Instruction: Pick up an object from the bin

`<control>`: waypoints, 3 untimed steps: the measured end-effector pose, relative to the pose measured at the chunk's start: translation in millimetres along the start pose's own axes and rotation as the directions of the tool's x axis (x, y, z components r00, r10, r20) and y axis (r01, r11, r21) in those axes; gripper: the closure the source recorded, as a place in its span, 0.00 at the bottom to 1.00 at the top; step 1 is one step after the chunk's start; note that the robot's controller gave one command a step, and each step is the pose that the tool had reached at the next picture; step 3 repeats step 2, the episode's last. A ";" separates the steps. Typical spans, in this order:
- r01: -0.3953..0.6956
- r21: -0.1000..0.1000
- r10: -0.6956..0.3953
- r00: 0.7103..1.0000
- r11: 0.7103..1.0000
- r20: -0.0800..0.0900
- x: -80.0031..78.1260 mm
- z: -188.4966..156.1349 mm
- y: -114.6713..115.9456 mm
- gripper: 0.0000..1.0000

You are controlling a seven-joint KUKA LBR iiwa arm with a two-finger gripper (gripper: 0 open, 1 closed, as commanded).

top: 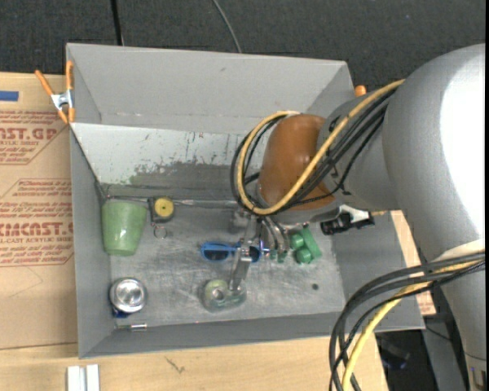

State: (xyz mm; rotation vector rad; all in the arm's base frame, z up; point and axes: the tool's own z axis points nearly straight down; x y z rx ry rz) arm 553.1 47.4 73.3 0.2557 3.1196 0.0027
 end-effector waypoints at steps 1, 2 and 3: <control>-0.001 -0.001 0.001 1.000 1.000 0.003 -1.1 -0.3 -1.0 1.00; 0.012 -0.001 -0.012 1.000 1.000 -0.003 17.5 -134.6 25.9 1.00; 0.012 -0.001 -0.012 1.000 1.000 -0.003 17.5 -134.6 25.9 1.00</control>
Offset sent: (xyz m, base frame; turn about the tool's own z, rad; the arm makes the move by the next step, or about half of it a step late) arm 0.0000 0.0000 0.0000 0.0000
